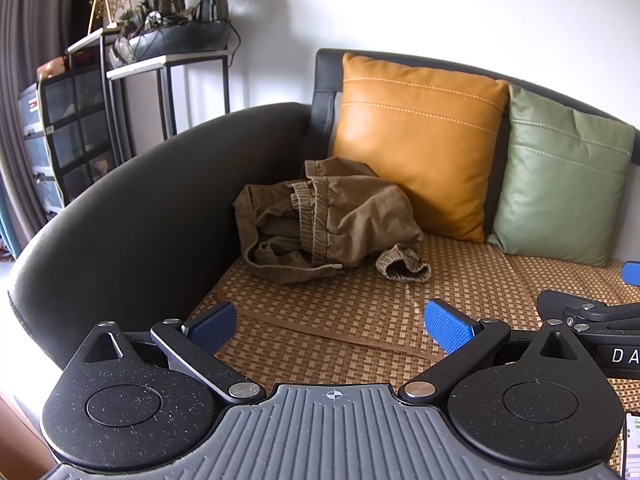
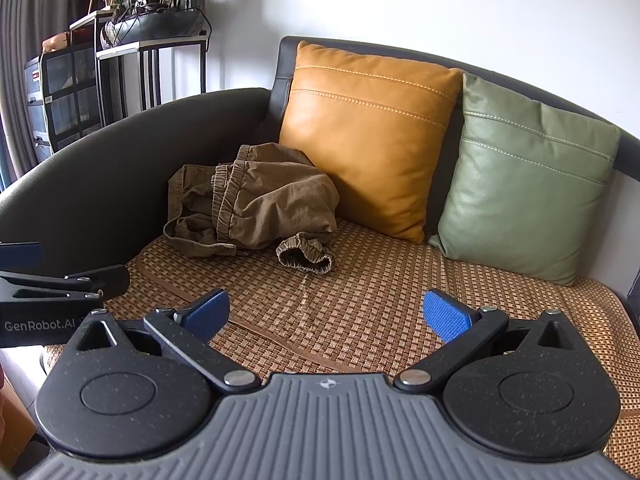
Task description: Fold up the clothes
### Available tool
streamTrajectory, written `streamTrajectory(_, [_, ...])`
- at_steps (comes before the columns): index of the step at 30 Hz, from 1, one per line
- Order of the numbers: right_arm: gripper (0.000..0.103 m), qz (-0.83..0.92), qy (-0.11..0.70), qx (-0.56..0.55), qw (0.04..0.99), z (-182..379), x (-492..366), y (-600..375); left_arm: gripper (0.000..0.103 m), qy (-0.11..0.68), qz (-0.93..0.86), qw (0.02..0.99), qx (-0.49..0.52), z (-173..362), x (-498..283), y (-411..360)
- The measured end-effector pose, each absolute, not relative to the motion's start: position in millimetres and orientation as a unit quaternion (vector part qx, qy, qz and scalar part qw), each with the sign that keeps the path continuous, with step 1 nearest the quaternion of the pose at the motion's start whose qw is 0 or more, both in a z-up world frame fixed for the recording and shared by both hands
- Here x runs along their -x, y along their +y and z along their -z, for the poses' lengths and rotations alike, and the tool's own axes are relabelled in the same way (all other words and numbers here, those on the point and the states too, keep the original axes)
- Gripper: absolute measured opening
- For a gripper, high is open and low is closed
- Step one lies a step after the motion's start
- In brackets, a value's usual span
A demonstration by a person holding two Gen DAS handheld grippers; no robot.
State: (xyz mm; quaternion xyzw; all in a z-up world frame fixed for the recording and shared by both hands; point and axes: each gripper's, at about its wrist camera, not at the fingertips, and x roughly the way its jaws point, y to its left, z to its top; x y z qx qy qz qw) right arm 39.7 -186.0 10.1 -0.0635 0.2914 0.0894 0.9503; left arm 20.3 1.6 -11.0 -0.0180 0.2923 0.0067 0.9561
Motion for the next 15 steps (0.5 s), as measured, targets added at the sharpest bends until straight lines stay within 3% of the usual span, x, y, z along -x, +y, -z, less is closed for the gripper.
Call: streamTrajectory(15, [0.103, -0.093, 0.298, 0.065, 0.948, -16, -61, -185, 0.103, 0.304, -0.016, 0.952, 0.024, 8, -44, 1])
